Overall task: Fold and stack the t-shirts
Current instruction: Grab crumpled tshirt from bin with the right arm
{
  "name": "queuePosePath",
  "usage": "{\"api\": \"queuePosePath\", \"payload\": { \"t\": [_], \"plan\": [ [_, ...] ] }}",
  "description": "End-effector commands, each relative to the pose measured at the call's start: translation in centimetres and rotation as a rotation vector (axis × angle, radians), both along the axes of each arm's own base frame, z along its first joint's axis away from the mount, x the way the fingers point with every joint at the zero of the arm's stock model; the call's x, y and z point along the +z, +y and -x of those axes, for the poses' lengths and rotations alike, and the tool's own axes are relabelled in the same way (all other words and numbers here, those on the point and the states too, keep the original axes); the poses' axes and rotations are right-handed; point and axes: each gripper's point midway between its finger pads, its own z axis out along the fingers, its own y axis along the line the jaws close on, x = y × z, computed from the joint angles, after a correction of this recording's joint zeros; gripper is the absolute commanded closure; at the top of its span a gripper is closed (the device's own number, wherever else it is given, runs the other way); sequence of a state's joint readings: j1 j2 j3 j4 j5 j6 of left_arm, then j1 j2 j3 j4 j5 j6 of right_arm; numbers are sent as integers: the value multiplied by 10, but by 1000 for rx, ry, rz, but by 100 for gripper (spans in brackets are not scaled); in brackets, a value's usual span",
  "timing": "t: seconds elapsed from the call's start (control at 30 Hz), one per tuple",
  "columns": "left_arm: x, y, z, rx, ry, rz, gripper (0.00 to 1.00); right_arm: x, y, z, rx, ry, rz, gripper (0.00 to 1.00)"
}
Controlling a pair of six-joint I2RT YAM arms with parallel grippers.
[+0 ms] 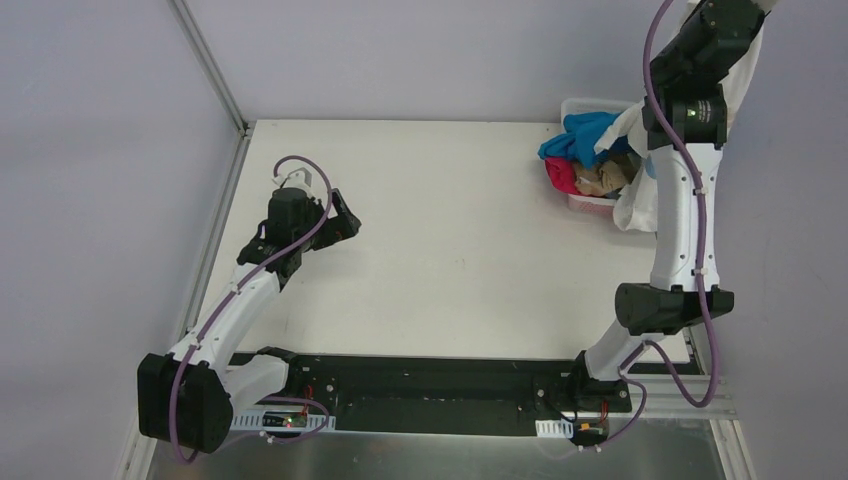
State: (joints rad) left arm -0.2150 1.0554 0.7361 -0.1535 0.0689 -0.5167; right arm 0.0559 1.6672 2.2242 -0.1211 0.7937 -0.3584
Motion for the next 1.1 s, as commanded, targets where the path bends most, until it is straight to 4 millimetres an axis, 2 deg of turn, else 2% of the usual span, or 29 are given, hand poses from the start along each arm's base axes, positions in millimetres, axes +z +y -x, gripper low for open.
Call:
{"api": "queuePosePath", "payload": {
  "t": [0.0, 0.07, 0.17, 0.37, 0.57, 0.7, 0.83, 0.9, 0.97, 1.07],
  "plan": [
    [20, 3, -5, 28, -57, 6, 0, 55, -3, 14, -12, -149, 66, 100],
    [22, 4, -5, 30, -57, 0, 0, 78, -3, 25, -14, -226, 82, 100],
    [22, 6, -4, 38, -56, -4, 0, 100, -3, 44, -12, -283, 95, 100],
    [25, 6, -5, 39, -58, -1, 0, 125, 9, 78, 84, -376, 101, 100],
    [25, 3, -4, 29, -54, 11, 0, 155, 33, 129, 269, -491, 96, 100],
    [28, 1, -4, 20, -60, 17, 0, 167, 36, 164, 293, -543, 97, 100],
    [28, 1, -4, 20, -60, 20, 0, 166, 50, 182, 389, -571, 92, 100],
    [28, -1, -4, 16, -57, 25, 0, 154, 65, 180, 489, -539, 60, 100],
    [27, -2, -2, 9, -52, 30, 0, 141, 88, 175, 634, -502, 21, 100],
    [29, -2, -1, 8, -57, 36, 0, 123, 144, 170, 957, -434, -35, 100]
  ]
}}
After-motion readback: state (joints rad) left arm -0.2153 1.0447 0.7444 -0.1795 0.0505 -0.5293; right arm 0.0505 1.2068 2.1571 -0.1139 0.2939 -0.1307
